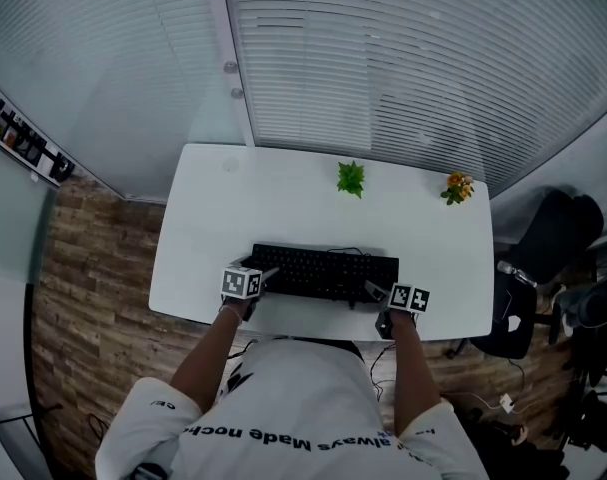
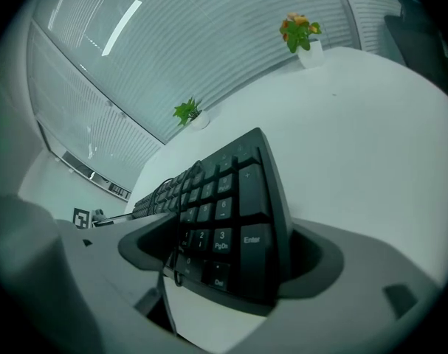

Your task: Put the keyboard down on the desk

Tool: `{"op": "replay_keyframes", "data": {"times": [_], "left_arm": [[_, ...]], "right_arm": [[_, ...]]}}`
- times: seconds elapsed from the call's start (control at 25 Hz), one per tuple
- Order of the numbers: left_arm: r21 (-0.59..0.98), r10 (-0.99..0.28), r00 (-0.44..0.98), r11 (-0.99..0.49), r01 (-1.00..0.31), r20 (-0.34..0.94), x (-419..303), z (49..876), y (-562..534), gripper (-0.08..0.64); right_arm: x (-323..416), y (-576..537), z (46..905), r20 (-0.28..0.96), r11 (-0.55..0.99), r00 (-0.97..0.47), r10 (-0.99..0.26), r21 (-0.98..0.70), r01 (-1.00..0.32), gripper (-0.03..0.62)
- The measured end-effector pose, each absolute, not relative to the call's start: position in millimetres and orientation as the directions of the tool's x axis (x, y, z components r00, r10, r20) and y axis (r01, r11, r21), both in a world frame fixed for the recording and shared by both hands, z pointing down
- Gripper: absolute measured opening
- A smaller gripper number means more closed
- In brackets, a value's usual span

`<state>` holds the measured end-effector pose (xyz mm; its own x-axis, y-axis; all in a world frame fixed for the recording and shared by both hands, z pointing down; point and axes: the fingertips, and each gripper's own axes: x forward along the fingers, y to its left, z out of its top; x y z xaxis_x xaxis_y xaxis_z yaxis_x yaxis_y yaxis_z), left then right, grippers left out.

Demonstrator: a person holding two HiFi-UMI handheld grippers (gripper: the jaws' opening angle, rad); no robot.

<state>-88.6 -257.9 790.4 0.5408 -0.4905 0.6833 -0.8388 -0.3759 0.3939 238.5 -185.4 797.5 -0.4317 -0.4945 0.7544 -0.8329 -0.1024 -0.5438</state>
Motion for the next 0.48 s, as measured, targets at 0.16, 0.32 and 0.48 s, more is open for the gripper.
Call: {"op": "replay_keyframes", "data": {"times": [0.16,0.32,0.48], "left_arm": [[0.382,-0.494,0.532,-0.377,-0.844,0.688,-87.8,791.0,-258.2,0.397],[0.369,-0.492,0.521,-0.378,-0.849,0.697,-88.9,791.6,-257.4,0.397],[0.342,-0.495,0.504,-0.385,-0.857,0.708,-88.0,793.5,-256.4,0.397]], "right_arm": [[242.2,-184.6,799.8,0.779,-0.095,-0.395,-0.486,-0.497,-0.863,0.451],[245.2,-183.5,802.0,0.811,-0.077,-0.344,-0.473,-0.428,-0.901,0.464],[249.0,-182.5,805.2,0.83,-0.053,-0.315,-0.46,-0.38,-0.923,0.465]]}}
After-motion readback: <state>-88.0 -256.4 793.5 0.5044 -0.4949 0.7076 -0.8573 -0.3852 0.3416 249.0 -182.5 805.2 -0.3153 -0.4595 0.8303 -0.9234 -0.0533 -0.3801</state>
